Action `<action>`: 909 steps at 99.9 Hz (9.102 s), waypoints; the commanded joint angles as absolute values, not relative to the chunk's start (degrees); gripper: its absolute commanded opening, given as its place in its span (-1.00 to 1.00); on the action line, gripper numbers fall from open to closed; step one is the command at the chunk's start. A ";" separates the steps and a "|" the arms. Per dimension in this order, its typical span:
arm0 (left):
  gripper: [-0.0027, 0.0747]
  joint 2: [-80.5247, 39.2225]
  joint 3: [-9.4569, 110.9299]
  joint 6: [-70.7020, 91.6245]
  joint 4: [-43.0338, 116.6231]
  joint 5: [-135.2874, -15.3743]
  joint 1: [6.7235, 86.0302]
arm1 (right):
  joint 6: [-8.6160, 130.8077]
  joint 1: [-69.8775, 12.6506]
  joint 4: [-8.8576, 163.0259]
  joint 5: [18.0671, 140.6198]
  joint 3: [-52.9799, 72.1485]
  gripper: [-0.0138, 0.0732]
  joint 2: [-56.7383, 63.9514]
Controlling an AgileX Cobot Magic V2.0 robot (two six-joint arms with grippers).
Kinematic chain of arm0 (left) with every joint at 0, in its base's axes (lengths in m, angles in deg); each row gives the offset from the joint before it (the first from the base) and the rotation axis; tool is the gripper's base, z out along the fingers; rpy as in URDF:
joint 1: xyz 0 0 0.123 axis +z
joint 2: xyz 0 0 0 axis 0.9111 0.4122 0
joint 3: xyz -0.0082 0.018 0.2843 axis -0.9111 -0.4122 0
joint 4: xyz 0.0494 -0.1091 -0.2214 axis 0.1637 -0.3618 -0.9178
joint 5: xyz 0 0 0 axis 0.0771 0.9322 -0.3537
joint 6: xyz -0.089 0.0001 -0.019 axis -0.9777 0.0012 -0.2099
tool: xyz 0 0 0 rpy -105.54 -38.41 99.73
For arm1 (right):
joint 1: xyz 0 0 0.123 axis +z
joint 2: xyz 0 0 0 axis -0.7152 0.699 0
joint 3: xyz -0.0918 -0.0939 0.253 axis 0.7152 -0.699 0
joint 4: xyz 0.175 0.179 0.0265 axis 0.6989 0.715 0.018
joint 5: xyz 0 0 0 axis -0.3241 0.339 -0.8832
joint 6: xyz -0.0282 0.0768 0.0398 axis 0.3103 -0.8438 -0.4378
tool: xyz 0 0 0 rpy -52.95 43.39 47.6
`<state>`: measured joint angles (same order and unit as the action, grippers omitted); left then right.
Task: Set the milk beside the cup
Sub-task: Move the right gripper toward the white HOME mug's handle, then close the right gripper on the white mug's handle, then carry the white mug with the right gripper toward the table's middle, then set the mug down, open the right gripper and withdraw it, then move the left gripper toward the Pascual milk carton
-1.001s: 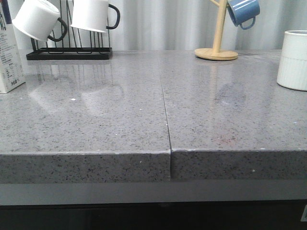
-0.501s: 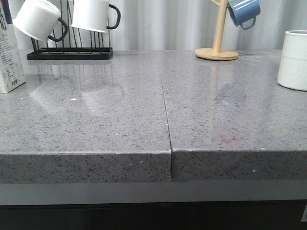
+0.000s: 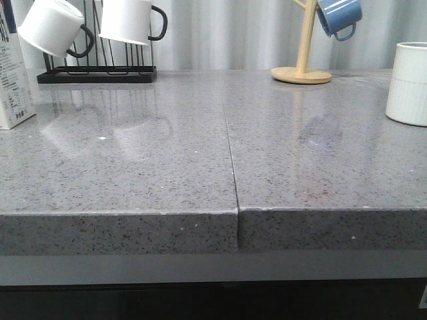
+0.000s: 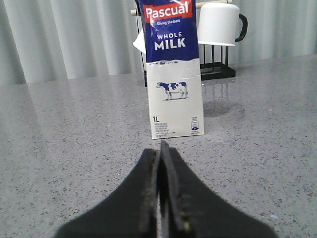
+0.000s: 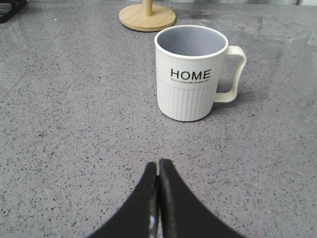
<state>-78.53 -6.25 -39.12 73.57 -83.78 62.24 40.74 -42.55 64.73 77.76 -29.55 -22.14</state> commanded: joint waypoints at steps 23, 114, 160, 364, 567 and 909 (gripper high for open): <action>-0.99 -80.30 -9.17 -39.54 73.24 -88.59 61.77 | 40.63 -42.41 64.76 68.56 -27.36 0.32 -19.30; -0.99 -80.30 -9.17 -39.54 73.24 -88.59 61.77 | 40.63 -58.23 64.71 45.44 -22.70 0.36 5.80; -0.99 -80.30 -9.17 -39.54 73.24 -88.59 61.77 | 40.60 -58.23 64.15 35.36 -18.15 0.36 21.38; -0.99 -80.30 -9.17 -39.54 73.24 -88.59 61.77 | 40.19 -48.19 63.04 27.43 -5.92 -0.94 32.54; -0.98 -80.30 -9.17 -39.54 73.24 -88.59 61.77 | 65.20 -12.15 106.13 19.72 2.38 0.05 44.50; -0.99 -65.79 12.13 -39.54 66.44 -76.61 61.77 | 28.36 -44.60 53.10 72.31 -33.52 -0.96 -40.21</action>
